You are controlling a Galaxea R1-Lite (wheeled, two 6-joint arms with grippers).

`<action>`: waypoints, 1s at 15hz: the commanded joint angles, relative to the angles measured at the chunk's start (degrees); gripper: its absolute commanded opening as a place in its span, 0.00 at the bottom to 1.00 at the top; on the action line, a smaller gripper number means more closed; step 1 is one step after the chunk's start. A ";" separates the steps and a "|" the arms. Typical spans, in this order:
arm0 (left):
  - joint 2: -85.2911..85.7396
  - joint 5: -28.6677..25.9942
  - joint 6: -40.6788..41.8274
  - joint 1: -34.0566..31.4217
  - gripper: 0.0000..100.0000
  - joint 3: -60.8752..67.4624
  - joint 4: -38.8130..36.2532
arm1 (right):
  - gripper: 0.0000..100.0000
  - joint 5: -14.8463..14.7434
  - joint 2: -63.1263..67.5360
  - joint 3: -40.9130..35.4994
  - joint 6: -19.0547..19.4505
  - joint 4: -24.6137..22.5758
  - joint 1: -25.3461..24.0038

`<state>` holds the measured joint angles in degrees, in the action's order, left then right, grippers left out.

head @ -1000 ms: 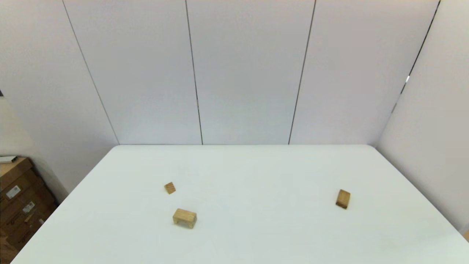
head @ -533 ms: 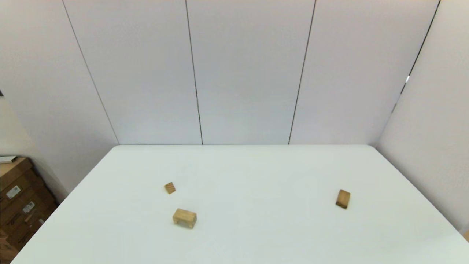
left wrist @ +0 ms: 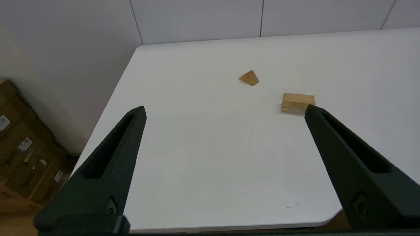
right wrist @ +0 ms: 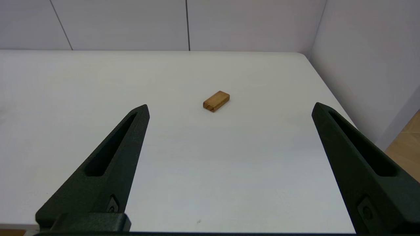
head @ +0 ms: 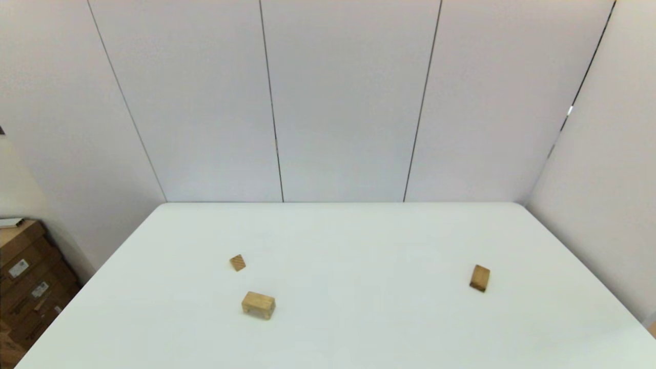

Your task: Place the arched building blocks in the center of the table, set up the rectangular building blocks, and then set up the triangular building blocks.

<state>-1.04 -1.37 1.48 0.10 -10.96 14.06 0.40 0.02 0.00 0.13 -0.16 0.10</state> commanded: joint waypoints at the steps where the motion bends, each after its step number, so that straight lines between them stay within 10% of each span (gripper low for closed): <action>1: -15.49 -5.31 -0.07 0.08 1.00 -15.76 4.75 | 1.00 0.04 -0.02 0.00 0.04 -0.02 -0.01; 15: -80.09 -5.49 0.90 2.63 1.00 -39.05 5.28 | 1.00 0.04 -0.02 0.00 0.04 -0.02 -0.01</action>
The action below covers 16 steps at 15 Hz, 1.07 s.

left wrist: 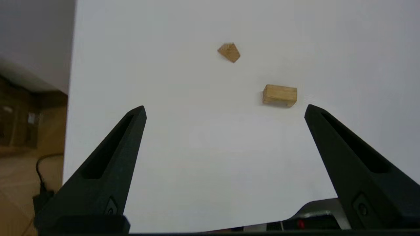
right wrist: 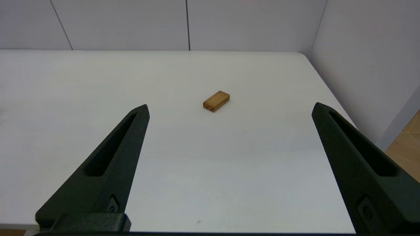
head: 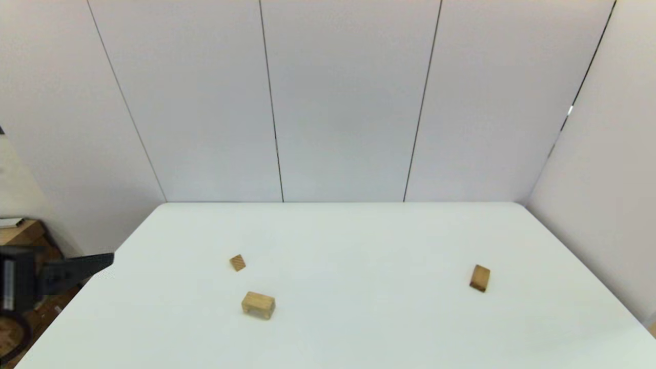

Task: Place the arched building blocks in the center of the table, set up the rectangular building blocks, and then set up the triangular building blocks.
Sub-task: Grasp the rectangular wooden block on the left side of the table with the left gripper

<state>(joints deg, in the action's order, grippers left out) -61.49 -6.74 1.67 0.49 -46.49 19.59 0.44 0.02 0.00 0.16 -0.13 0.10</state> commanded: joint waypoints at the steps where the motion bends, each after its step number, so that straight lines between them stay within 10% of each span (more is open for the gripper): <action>1: -23.24 -0.20 2.11 2.94 1.00 -4.13 -0.17 | 1.00 0.00 -0.11 0.00 0.02 -0.04 -0.01; 16: -46.97 -0.11 43.77 18.50 1.00 -12.66 4.67 | 1.00 0.00 -0.02 0.00 0.02 -0.04 -0.01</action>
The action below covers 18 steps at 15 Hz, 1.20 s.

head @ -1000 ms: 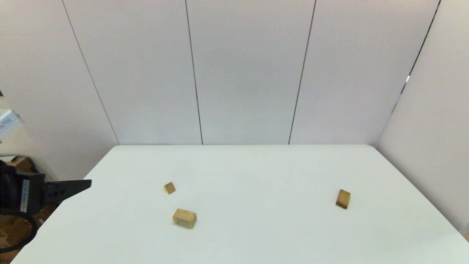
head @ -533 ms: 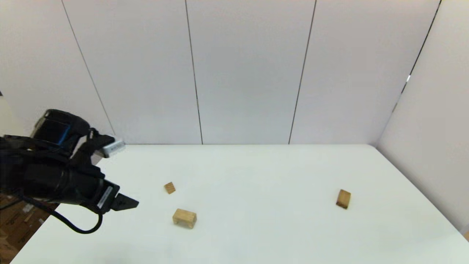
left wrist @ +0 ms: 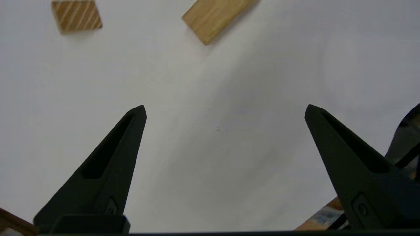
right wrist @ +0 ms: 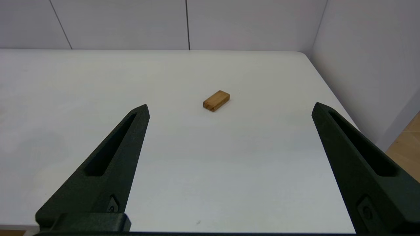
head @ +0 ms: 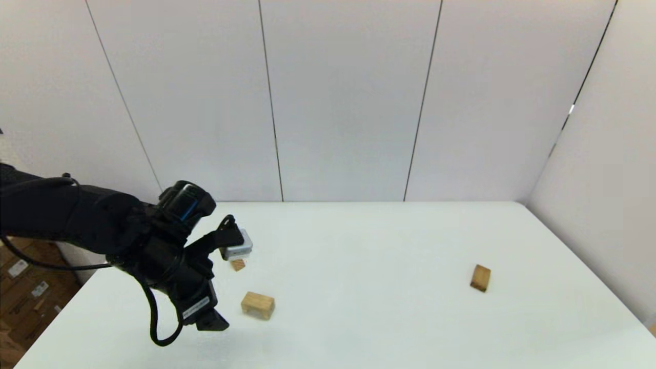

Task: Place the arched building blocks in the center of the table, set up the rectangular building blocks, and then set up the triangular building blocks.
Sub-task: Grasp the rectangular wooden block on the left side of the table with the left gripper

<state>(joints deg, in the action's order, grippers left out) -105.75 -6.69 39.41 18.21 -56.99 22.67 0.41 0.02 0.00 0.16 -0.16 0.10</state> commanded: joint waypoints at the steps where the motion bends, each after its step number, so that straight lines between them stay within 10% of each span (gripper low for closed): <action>1: -3.23 -0.25 8.84 0.77 1.00 -2.77 2.29 | 1.00 -0.06 -0.02 0.00 0.02 -0.02 -0.01; 18: -20.55 -3.77 26.77 4.02 1.00 -20.53 8.61 | 1.00 -0.06 -0.02 0.00 0.02 -0.02 -0.01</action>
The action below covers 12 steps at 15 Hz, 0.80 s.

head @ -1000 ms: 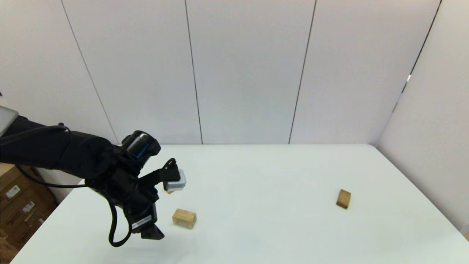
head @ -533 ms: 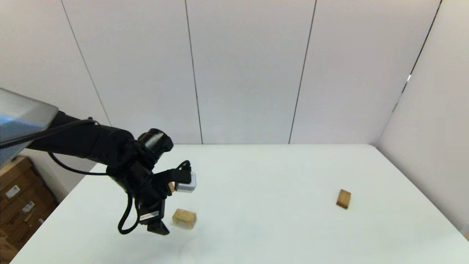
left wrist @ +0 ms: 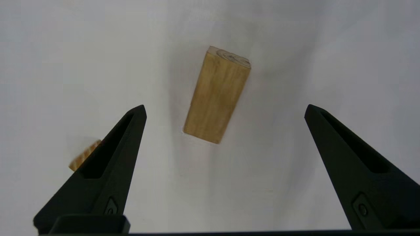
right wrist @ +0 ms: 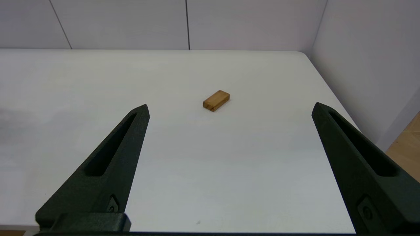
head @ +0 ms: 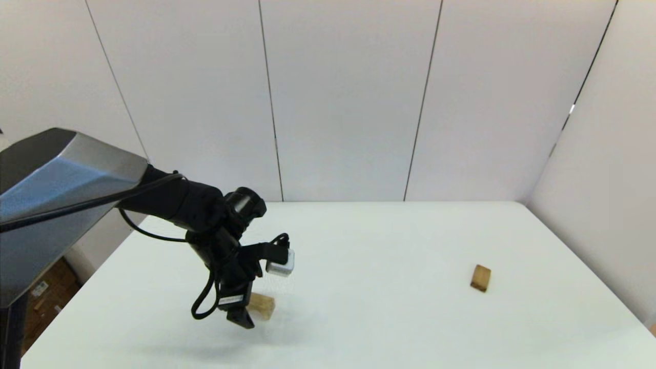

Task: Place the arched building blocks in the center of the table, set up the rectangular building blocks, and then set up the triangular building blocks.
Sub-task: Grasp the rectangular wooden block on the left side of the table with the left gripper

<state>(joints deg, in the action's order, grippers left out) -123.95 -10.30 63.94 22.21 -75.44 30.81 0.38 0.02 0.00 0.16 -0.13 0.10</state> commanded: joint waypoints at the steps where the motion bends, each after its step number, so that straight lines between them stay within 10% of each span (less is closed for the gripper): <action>1: -2.61 -0.16 4.00 -0.24 1.00 -2.52 1.01 | 1.00 0.06 -0.02 0.00 0.02 -0.04 -0.01; 12: -7.62 -1.83 12.26 -1.56 1.00 -6.30 4.79 | 1.00 0.06 -0.02 0.00 0.02 -0.04 -0.01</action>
<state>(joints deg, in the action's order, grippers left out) -130.87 -12.12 75.79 20.61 -81.64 35.41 0.41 0.02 0.00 0.16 -0.16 0.10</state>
